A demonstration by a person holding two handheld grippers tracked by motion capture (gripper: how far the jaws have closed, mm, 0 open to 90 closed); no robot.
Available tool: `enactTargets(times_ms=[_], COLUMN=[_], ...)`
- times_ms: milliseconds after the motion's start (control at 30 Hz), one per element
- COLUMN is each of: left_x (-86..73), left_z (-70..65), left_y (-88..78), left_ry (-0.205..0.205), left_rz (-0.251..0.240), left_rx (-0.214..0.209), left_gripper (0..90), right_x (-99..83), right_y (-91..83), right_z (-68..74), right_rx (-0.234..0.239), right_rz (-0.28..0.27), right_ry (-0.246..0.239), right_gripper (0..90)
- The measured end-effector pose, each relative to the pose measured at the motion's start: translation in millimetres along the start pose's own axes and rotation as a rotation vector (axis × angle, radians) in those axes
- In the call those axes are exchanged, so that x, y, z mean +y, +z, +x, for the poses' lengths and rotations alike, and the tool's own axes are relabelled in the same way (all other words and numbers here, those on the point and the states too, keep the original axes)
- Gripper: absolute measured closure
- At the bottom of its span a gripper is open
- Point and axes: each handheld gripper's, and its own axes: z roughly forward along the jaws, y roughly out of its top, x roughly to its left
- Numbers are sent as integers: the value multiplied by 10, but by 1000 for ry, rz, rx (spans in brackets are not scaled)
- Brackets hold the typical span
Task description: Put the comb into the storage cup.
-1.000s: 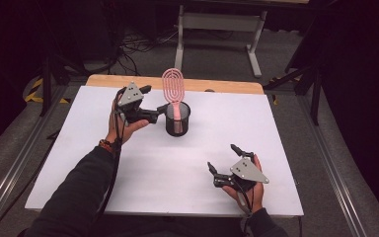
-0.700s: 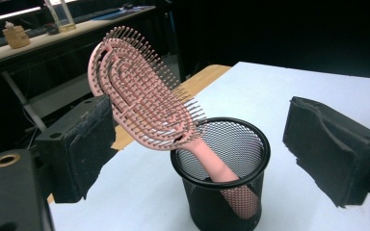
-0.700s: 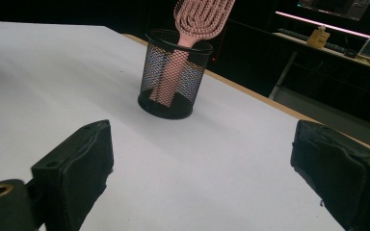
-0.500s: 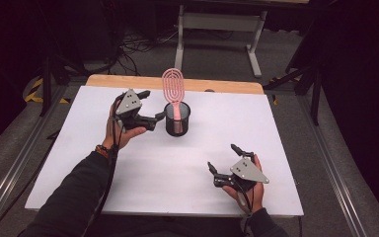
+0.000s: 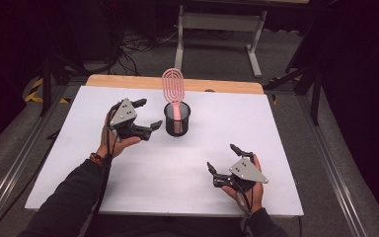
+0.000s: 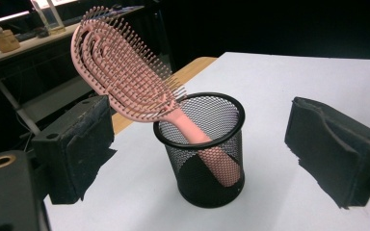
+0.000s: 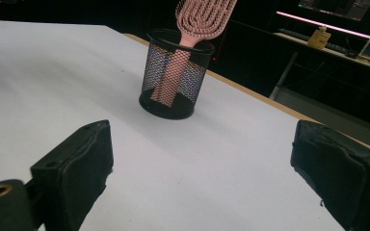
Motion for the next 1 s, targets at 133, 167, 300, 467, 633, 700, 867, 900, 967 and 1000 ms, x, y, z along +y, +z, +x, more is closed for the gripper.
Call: enactTargets(times_ms=[133, 167, 300, 467, 633, 700, 867, 900, 967, 1000], left_x=[-16, -16, -18, -16, -23, -28, -38, -37, -45, -51], left_z=[-36, -51, -119, -176, -222, -244, -285, -291, -309, -315], left_y=[-54, -70, -126, -186, -227, -239, -266, -278, -298, -308], left_ry=[2, 7, 26, 50, 51, 58, 68, 74, 76, 73], left_rz=[-12, -13, -18, -34, -42, -43, -46, -43, -46, -46], left_rx=[-9, -10, -15, -19, -31, -36, -49, -53, -58, -62], left_gripper=[107, 107, 107, 114, 114, 114, 110, 110, 107, 107], right_x=[1, 1, 5, 8, 11, 11, 12, 12, 11, 12], right_y=[2, 2, 0, 1, 7, 8, 8, 8, 6, 5], right_z=[4, 4, 10, 15, 27, 32, 35, 35, 35, 34], right_rx=[-1, -1, 1, 6, 10, 9, 13, 12, 12, 12], right_rz=[3, 3, 2, 1, -6, -5, -4, -4, -4, -4], right_ry=[-3, -3, -6, -7, -10, -10, -10, -10, -12, -14], right_gripper=[83, 83, 83, 81, 80, 80, 79, 79, 80, 79])
